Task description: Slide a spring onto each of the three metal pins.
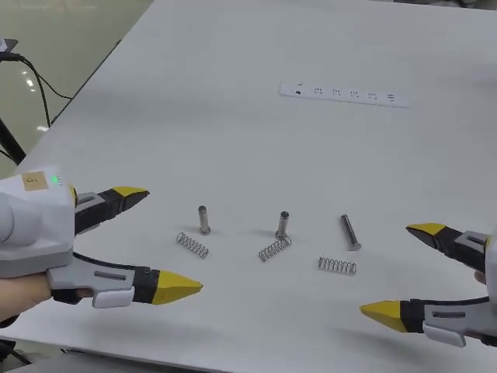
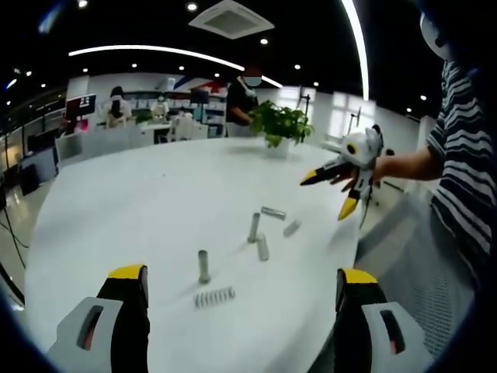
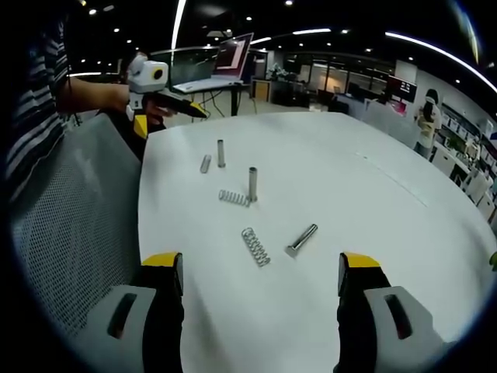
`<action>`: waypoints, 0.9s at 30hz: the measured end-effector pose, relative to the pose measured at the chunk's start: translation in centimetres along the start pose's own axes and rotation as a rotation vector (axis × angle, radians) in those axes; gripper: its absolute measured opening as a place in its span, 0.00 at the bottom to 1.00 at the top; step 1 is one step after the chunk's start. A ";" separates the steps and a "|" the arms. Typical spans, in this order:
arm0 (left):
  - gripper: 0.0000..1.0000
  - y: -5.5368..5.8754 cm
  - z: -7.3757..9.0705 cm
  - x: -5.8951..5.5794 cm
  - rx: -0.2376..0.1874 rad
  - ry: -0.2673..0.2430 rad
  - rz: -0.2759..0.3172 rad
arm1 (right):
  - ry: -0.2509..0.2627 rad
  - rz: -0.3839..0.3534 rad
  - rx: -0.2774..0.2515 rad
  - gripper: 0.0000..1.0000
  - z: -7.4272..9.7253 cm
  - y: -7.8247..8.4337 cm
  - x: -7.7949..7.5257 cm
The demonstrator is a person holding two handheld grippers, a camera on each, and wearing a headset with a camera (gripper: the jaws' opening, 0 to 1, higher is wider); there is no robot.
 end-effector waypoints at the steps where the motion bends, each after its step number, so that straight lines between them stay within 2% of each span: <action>1: 0.98 0.1 0.0 0.0 0.002 0.001 0.000 | -0.002 0.001 0.000 0.81 0.0 0.0 0.0; 9: 0.98 0.1 0.0 0.1 -0.002 -0.003 0.006 | -0.017 -0.004 -0.011 0.80 -0.7 -0.9 0.1; 17: 0.98 -0.1 0.0 0.1 -0.004 0.000 0.003 | -0.018 -0.002 -0.033 0.78 -1.4 -2.4 -0.4; 27: 0.98 0.1 -0.1 0.2 -0.002 -0.001 0.006 | 0.003 -0.043 -0.019 0.71 -2.3 -3.6 -1.9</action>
Point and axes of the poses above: the centre of the closed fingertips' face, and the gripper's own axes: z roughly backward along the fingers, x roughly to its left, y roughly out of its underside, the point moved 7 cm from there along z, roughly backward along the fingers, and after that the axes turned 8 degrees about -z, right-handed, at the moved point
